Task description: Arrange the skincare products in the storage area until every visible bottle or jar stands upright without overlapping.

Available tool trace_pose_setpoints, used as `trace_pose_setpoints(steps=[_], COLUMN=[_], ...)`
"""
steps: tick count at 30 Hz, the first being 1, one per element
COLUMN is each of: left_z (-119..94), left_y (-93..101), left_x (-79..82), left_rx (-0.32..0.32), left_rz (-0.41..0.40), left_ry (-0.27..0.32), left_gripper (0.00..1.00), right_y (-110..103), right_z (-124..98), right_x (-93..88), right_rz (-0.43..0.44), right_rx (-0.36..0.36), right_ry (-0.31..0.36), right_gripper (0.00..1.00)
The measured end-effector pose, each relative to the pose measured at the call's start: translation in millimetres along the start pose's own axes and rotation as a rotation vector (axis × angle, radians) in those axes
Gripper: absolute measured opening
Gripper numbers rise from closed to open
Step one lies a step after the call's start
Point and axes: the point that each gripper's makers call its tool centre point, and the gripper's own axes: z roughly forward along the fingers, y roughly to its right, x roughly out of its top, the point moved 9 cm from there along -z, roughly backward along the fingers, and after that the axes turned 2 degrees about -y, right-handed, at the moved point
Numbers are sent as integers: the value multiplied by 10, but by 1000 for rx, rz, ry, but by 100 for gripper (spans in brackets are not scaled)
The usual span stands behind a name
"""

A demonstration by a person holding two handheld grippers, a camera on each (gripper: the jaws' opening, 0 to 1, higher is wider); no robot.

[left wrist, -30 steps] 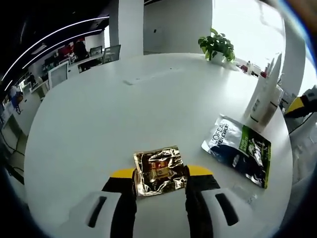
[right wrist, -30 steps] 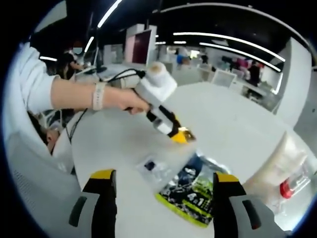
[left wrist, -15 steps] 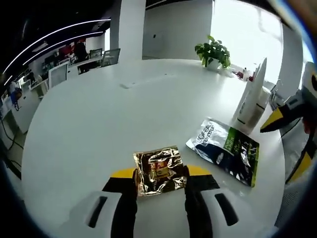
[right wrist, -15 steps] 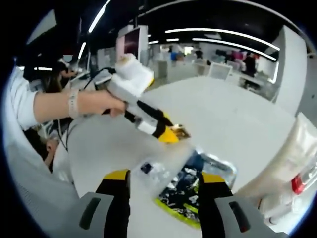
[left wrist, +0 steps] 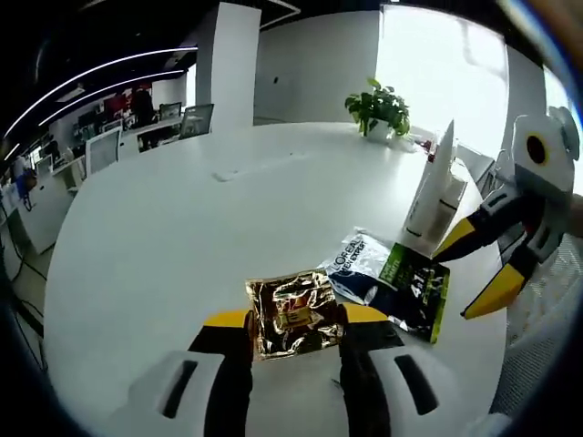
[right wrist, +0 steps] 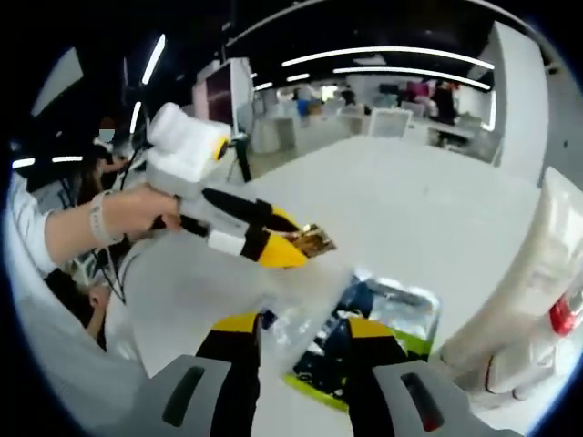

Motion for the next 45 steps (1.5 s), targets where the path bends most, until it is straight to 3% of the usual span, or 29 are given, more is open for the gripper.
trace_pose_setpoints(steps=[7,11,15,35,45], left_z=[-45,-124,-143,-349,-393], left_y=[88,246,312,555,680], left_x=[8,36,60,130,197], left_rx=[-29,-52,-71,-111,-151], left_rz=[16,28,45,56,111], left_ry=[24,37,47,102,135], left_gripper=[31,31,31,30,30], right_y=[17,24,24,56,63], right_z=[-11,-4,-13,-63,-90], right_x=[39,33,25,23,23], right_rz=[86,125,134,449,542], right_rx=[-8,-2,-11,98,134], right_ry=[39,52,59,156,186], right_gripper=[23,23,21,18,15])
